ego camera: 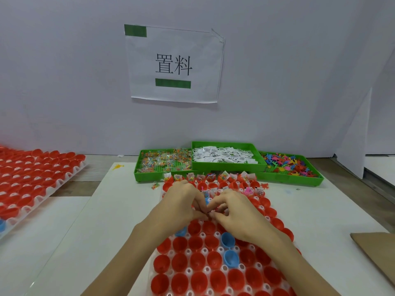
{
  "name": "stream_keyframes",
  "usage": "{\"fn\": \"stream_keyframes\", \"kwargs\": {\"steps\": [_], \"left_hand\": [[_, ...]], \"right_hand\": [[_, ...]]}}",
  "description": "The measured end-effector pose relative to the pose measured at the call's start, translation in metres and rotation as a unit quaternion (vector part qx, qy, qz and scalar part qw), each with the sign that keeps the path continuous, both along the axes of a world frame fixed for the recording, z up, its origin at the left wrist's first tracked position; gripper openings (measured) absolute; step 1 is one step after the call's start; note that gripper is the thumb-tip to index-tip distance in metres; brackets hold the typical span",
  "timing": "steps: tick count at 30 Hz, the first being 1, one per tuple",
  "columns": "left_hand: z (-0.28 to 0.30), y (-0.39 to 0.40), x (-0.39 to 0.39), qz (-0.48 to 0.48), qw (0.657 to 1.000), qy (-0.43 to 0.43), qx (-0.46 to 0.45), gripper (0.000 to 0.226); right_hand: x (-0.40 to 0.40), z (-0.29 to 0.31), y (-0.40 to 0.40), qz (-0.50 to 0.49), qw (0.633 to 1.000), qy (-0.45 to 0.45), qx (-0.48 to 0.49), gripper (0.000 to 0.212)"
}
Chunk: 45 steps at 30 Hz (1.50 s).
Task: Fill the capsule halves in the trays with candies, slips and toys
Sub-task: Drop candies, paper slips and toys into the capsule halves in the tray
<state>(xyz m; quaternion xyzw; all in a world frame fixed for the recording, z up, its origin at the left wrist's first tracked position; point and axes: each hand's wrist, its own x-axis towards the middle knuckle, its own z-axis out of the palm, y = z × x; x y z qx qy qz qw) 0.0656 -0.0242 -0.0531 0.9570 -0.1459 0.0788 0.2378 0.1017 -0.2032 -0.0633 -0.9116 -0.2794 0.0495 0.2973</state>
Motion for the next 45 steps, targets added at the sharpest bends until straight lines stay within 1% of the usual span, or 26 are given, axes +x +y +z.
{"fn": "stream_keyframes", "kwargs": {"steps": [2,5,9,11,13,15,18,22,27,31,33,36,37,39,41,43,45], "left_hand": [[0.003,0.001,-0.001,-0.016,1.0,0.001,0.0,0.009],[0.0,-0.005,-0.001,0.004,0.998,-0.04,0.049,0.01],[-0.008,-0.009,0.002,0.04,0.997,-0.026,0.069,0.009],[-0.011,-0.009,0.004,0.053,0.996,-0.032,0.07,0.005],[-0.012,-0.009,0.006,0.064,0.994,-0.048,0.068,0.004],[-0.013,-0.011,0.008,0.067,0.993,-0.059,0.078,0.009],[-0.012,-0.011,0.009,0.066,0.992,-0.062,0.083,0.015],[-0.005,-0.004,0.005,0.052,0.996,-0.045,0.049,0.02],[0.011,0.014,-0.001,0.046,0.997,-0.024,-0.054,0.007],[0.018,0.036,0.002,0.099,0.986,-0.039,-0.128,0.008],[0.017,0.047,0.008,0.147,0.977,-0.075,-0.135,0.009],[0.016,0.059,0.03,0.203,0.968,-0.125,-0.079,0.01],[0.016,0.062,0.041,0.213,0.968,-0.126,-0.05,0.013],[0.016,0.07,0.061,0.223,0.97,-0.098,0.012,0.021],[0.015,0.079,0.076,0.203,0.975,-0.058,0.069,0.028],[0.013,0.087,0.087,0.148,0.982,-0.015,0.115,0.035],[0.008,0.091,0.094,0.094,0.981,0.037,0.165,0.045]], "right_hand": [[0.001,-0.001,0.001,-0.002,1.0,-0.012,-0.003,0.02],[0.001,-0.001,0.002,-0.002,1.0,-0.018,-0.003,0.02],[0.0,-0.001,0.003,-0.02,0.999,-0.025,0.018,0.023],[0.0,0.0,0.002,-0.026,0.999,-0.023,0.024,0.021],[0.001,0.001,0.001,-0.022,0.999,-0.02,0.023,0.015],[0.003,0.003,0.0,-0.015,0.999,-0.021,0.024,0.009],[0.002,0.002,0.001,-0.018,0.999,-0.028,0.021,0.008],[0.002,0.001,0.001,-0.022,0.999,-0.029,0.03,0.007],[0.007,0.007,-0.009,-0.027,0.996,-0.016,0.081,0.006],[0.011,0.01,-0.016,-0.029,0.994,-0.012,0.103,0.005],[0.011,0.012,-0.017,-0.029,0.994,-0.016,0.108,0.005],[0.005,0.014,-0.015,0.004,0.994,-0.03,0.104,0.013],[0.003,0.014,-0.013,0.025,0.995,-0.038,0.091,0.014],[-0.002,0.014,-0.009,0.058,0.995,-0.057,0.059,0.013],[-0.003,0.014,-0.008,0.065,0.995,-0.069,0.041,0.012],[-0.002,0.015,-0.009,0.052,0.995,-0.072,0.046,0.013],[-0.001,0.017,-0.011,0.038,0.995,-0.073,0.06,0.013]]}}
